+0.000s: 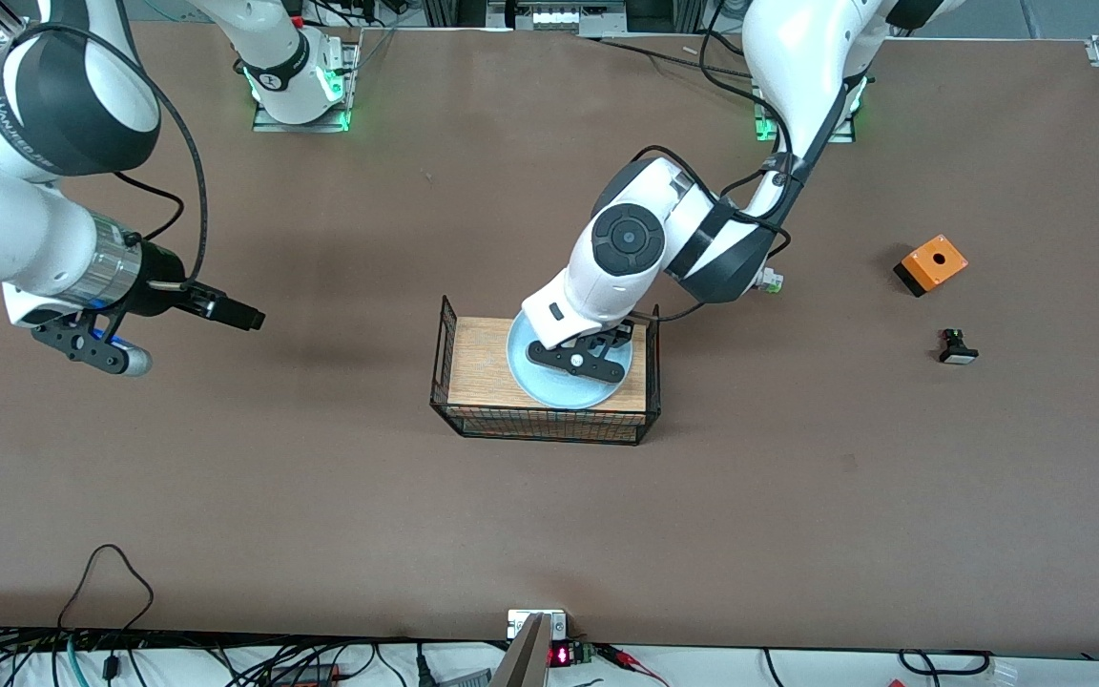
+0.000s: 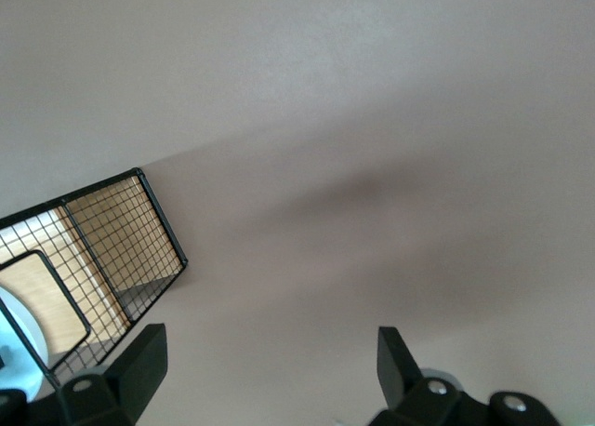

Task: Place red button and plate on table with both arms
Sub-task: 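Grasp the button with the left gripper while the right gripper reaches the plate, then lift the button with the left gripper while the right gripper grips the plate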

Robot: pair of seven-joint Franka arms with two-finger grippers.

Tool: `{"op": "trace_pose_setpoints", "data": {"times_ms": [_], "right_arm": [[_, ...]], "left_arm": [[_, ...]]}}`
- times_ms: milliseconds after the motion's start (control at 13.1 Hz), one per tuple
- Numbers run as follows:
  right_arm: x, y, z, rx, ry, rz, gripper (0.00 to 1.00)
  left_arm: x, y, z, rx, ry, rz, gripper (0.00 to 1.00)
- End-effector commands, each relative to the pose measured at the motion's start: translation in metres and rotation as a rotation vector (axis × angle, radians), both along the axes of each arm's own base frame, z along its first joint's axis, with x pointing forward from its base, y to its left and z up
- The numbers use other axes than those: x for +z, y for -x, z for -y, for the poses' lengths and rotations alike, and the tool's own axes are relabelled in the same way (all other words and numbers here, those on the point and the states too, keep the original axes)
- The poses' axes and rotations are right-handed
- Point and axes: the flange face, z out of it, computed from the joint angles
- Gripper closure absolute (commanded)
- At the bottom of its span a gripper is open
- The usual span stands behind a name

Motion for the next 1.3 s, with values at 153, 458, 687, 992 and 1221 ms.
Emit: {"op": "trace_pose_setpoints", "data": {"times_ms": [153, 458, 687, 992, 1221], "right_arm": [[0.015, 0.0, -0.018, -0.139, 0.002, -0.01, 0.0], [0.02, 0.007, -0.03, -0.108, 0.006, -0.014, 0.0], [0.021, 0.01, -0.031, -0.103, 0.011, -0.042, 0.0], [0.021, 0.016, -0.063, -0.059, 0.008, -0.029, 0.0], [0.013, 0.031, -0.12, 0.028, 0.014, -0.025, 0.0]], "left_arm": [[0.003, 0.002, 0.01, -0.056, -0.053, 0.063, 0.92], [0.017, -0.002, 0.006, -0.048, -0.049, 0.079, 1.0], [0.068, -0.003, -0.005, -0.033, -0.032, 0.118, 1.0], [0.132, 0.001, -0.041, 0.005, -0.046, 0.093, 1.0], [0.178, -0.022, -0.109, 0.096, -0.05, 0.111, 1.0]]}}
